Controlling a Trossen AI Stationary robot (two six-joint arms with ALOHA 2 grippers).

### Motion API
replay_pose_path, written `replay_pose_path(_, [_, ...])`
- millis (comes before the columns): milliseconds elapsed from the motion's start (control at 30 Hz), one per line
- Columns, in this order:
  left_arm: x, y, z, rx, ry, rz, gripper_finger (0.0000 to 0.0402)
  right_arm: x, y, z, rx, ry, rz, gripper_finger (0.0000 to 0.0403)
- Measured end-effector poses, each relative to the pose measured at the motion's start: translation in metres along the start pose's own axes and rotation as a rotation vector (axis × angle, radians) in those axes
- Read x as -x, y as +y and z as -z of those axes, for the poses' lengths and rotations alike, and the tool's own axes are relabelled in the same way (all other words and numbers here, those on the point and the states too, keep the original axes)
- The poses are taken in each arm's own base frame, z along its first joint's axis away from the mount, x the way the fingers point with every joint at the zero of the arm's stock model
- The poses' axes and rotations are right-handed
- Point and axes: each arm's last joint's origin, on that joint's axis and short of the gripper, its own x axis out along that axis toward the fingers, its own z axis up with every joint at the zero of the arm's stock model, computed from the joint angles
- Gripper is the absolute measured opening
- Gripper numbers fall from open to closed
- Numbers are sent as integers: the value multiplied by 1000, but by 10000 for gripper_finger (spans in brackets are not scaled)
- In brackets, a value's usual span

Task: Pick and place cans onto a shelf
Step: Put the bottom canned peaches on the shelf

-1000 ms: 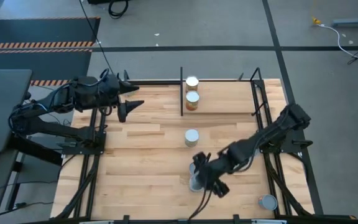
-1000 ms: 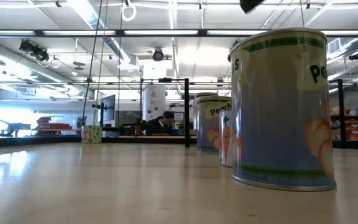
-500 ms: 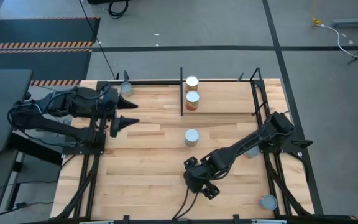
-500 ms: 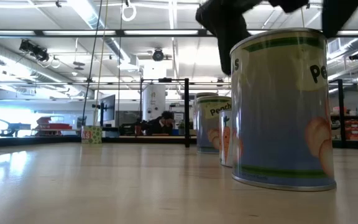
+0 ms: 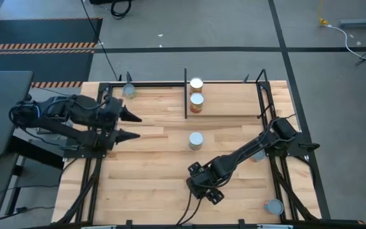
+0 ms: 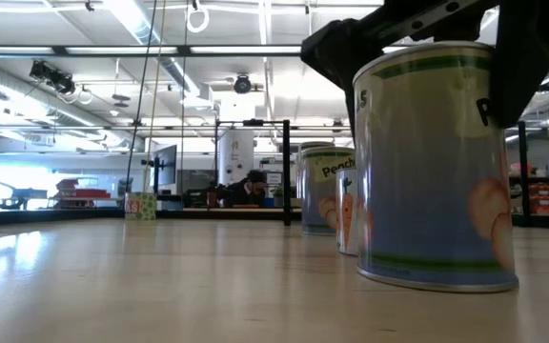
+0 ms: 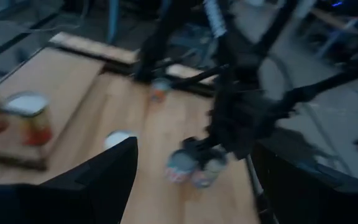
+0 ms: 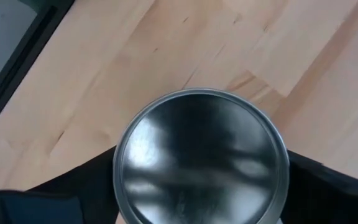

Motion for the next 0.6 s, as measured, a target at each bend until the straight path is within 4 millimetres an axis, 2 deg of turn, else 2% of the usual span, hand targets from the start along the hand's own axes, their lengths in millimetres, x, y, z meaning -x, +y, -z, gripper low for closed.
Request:
replay_pose_path(167, [1,-7,-2,20,-34,54,318,11,0,-4,-42,5,-2,313])
replay_pose_path(300, [1,-11,-3,114,-17,128,318,47,2,-17,-125,-44,-4,313])
replay_pose_path(400, [-1,-14,-3,146,0,168,318,76,0,-19,-202,-75,21,314])
replay_pose_path(467, [-1,-16,-1,143,10,180,318,98,-5,-14,-290,-88,75,315])
replay_pose_path(600, [-7,-19,-2,140,5,186,318,143,-28,16,-475,-49,215,315])
